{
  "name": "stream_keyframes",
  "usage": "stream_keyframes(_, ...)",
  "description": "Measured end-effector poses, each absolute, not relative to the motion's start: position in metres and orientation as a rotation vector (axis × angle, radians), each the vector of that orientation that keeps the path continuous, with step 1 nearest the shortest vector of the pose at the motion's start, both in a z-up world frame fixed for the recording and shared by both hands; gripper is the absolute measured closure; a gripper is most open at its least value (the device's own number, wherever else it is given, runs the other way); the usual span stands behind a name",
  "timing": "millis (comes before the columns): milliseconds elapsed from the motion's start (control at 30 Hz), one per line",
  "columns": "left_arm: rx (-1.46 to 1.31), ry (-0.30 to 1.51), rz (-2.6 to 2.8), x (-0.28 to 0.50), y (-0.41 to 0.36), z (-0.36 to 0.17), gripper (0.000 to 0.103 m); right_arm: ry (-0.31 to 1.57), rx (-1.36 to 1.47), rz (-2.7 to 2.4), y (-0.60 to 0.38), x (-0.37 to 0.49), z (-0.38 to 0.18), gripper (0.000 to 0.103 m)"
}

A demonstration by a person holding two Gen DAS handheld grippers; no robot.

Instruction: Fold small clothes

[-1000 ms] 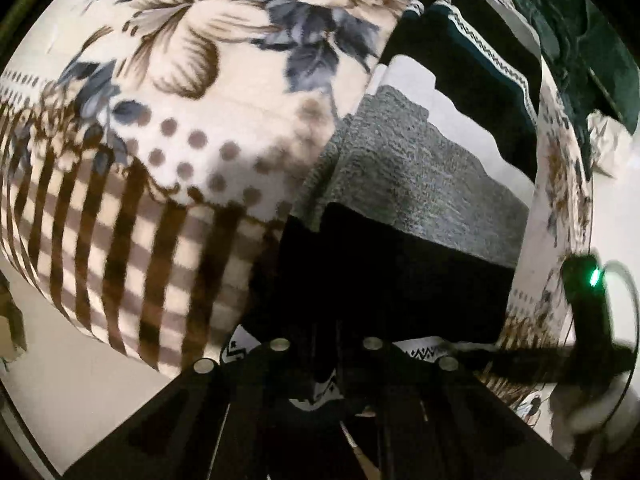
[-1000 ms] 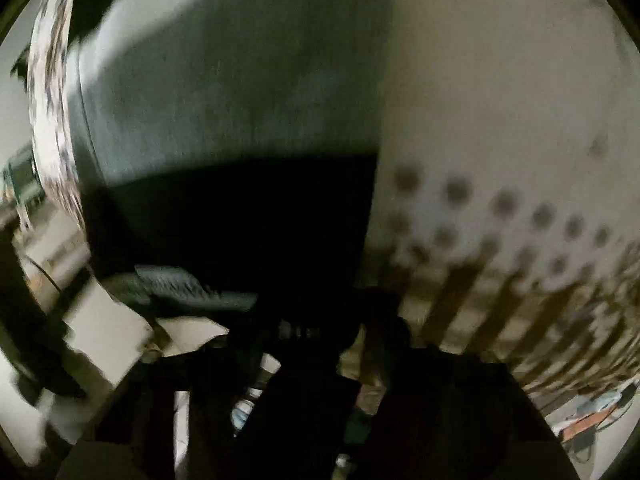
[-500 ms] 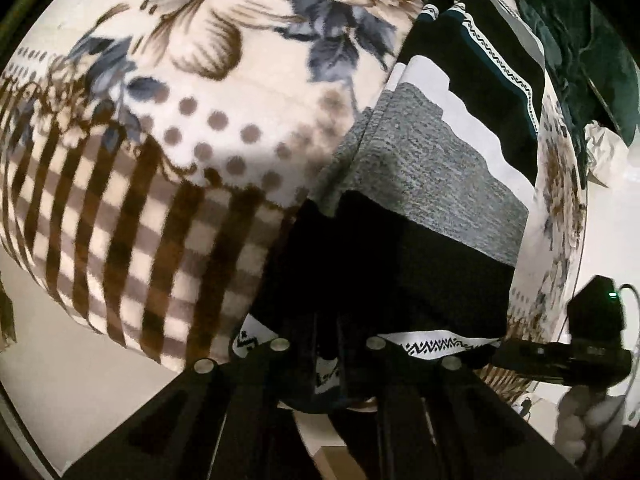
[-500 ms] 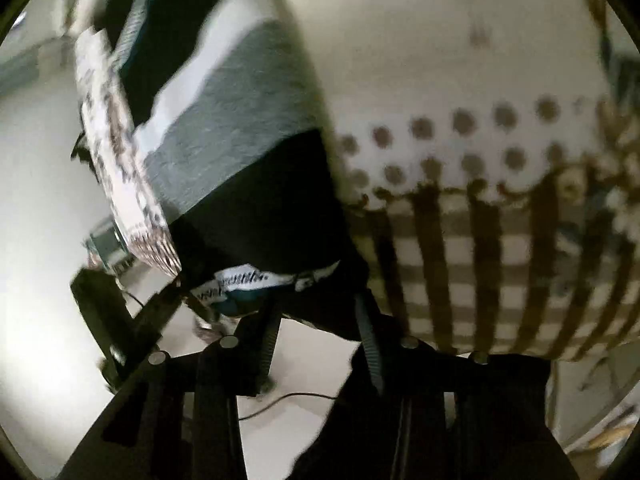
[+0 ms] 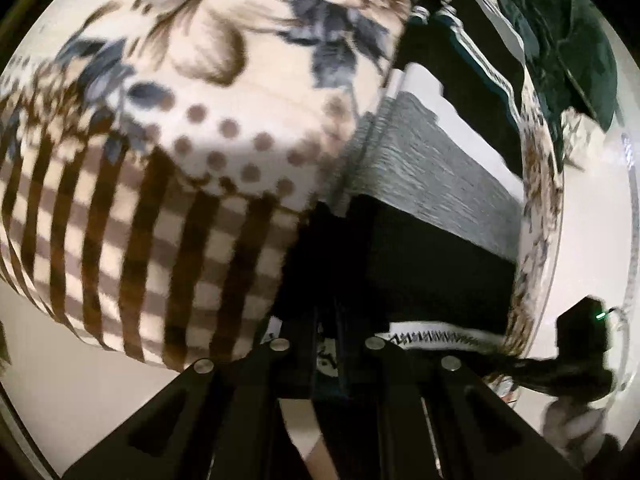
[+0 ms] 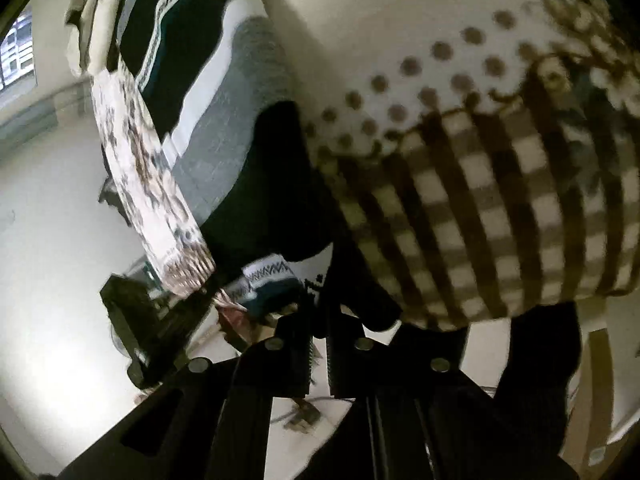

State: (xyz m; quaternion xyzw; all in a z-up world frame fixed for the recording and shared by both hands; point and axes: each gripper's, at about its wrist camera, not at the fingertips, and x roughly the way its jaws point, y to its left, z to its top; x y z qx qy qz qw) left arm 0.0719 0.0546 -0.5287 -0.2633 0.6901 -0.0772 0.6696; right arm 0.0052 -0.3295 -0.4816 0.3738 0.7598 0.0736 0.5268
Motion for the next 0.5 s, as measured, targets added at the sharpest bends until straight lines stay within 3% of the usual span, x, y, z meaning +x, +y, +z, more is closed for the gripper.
stream_keyframes(67,-0.625,1.561,-0.217,0.071,0.057,-0.532,0.095,1.857,0.678,0.109,-0.331,0.003,-0.488,0.098)
stream_keyframes(167,-0.655,1.56,-0.255,0.066,0.058,-0.525,0.088,1.858,0.812,0.075,-0.325,-0.001,-0.501,0.095)
stream_keyframes(200,-0.675,1.551,-0.276,0.064,0.057,-0.522,0.077,1.854,0.855,0.075,-0.328,0.001,-0.499,0.091)
stream_keyframes(233,-0.694,1.542,-0.298,0.061,0.056,-0.52,0.059,1.853,0.89,0.071,-0.331,0.001,-0.496,0.085)
stream_keyframes(300,-0.707,1.549,-0.32,0.059,0.05,-0.525,0.04,1.824,0.961,0.081,-0.342,0.003,-0.492,0.063)
stream_keyframes(333,-0.7,1.565,-0.318,0.06,0.045,-0.529,0.04,1.803,0.984,0.074,-0.348,0.003,-0.491,0.046)
stream_keyframes(367,-0.684,1.589,-0.316,0.061,0.039,-0.537,0.04,1.79,1.0,0.06,-0.35,0.003,-0.491,0.039)
stream_keyframes(433,-0.623,1.617,-0.304,0.065,0.027,-0.548,0.043,1.811,1.044,0.031,-0.359,-0.006,-0.497,0.039)
stream_keyframes(467,-0.571,1.61,-0.279,0.066,0.021,-0.55,0.053,1.827,1.057,0.018,-0.363,-0.011,-0.502,0.039)
stream_keyframes(500,-0.547,1.593,-0.27,0.066,0.018,-0.549,0.092,1.832,1.077,0.003,-0.364,-0.015,-0.511,0.039)
